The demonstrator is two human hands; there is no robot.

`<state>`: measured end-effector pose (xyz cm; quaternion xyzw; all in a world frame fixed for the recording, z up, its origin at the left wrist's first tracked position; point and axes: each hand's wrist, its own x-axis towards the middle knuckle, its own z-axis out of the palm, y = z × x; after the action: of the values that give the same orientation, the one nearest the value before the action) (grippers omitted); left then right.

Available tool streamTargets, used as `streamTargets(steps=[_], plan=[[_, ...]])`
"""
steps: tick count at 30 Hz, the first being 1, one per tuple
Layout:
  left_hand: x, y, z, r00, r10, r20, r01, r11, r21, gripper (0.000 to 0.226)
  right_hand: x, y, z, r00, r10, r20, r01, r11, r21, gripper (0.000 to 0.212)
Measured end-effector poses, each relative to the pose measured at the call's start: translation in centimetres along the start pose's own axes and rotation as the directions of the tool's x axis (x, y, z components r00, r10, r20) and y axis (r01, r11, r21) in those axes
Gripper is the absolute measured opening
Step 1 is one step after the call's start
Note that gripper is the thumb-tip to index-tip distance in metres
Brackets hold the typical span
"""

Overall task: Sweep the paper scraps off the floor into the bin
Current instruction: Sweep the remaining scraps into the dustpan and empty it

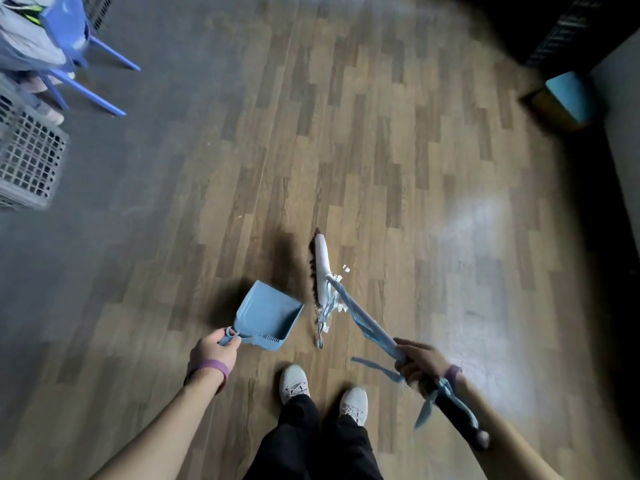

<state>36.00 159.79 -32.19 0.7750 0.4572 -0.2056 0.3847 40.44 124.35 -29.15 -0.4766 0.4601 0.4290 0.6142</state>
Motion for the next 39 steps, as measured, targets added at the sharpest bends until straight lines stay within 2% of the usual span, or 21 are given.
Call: streamTargets(steps=[2,5,8,11,15,19,22,27,30,32,34,35,37,39], plan=[[-0.4,0.2,0.6,1.000,0.015,-0.002,-0.015,1.000,-0.002,0.014,0.1,-1.9,0.2,0.991,-0.124,-0.046,0.110,0.966,-0.234,0.019],[-1.2,0.4,1.7,0.999,0.038,-0.014,-0.038,0.999,0.010,0.016,0.9,-5.1,0.5,0.960,-0.272,-0.074,0.174,0.777,-0.605,0.024],[-2.2,0.3,2.8,0.999,0.041,-0.034,-0.039,0.998,0.047,0.013,2.7,-7.5,0.2,0.939,-0.336,-0.071,0.155,0.599,-0.785,0.022],[-2.9,0.2,4.0,0.996,0.064,-0.055,-0.059,0.995,0.081,0.011,5.9,-8.9,-1.0,0.928,-0.364,-0.074,0.102,0.443,-0.891,0.019],[-2.9,-0.3,5.1,0.996,0.069,-0.053,-0.063,0.992,0.110,0.008,9.2,-8.9,-2.5,0.913,-0.390,-0.118,-0.015,0.257,-0.966,0.030],[-2.8,-1.6,6.3,0.999,0.030,-0.037,-0.027,0.997,0.068,0.009,11.4,-6.0,-3.2,0.935,-0.336,-0.115,-0.056,0.181,-0.982,0.039],[-3.1,-2.1,6.8,0.999,0.050,0.000,-0.049,0.991,0.126,0.008,12.0,-2.5,-3.1,0.941,-0.322,-0.110,-0.069,0.134,-0.989,0.048],[-3.2,-2.0,6.6,0.995,0.078,0.055,-0.089,0.972,0.216,0.007,10.9,3.7,-3.1,0.953,-0.276,-0.123,-0.068,0.200,-0.977,0.055],[-3.1,-2.3,5.9,0.992,0.087,0.088,-0.105,0.969,0.224,0.009,9.5,6.2,-3.1,0.951,-0.285,-0.123,-0.045,0.265,-0.963,0.046],[-3.2,-2.7,5.1,0.989,0.095,0.117,-0.120,0.965,0.232,0.009,7.9,7.2,-3.2,0.943,-0.303,-0.138,0.013,0.447,-0.894,0.031],[-3.3,-3.4,4.1,0.985,0.104,0.136,-0.134,0.963,0.236,0.012,6.0,8.2,-3.1,0.948,-0.275,-0.159,0.070,0.671,-0.738,0.018],[-3.4,-3.6,3.5,0.984,0.109,0.144,-0.141,0.961,0.238,0.018,5.0,8.7,-2.9,0.952,-0.260,-0.159,0.093,0.745,-0.660,0.016],[-3.4,-4.2,2.6,0.980,0.122,0.160,-0.159,0.958,0.239,0.026,3.4,9.3,-2.1,0.957,-0.250,-0.149,0.142,0.847,-0.512,0.016],[-3.3,-4.6,1.8,0.976,0.131,0.174,-0.172,0.954,0.245,0.024,2.1,9.3,-1.0,0.961,-0.234,-0.149,0.175,0.929,-0.326,0.027]])
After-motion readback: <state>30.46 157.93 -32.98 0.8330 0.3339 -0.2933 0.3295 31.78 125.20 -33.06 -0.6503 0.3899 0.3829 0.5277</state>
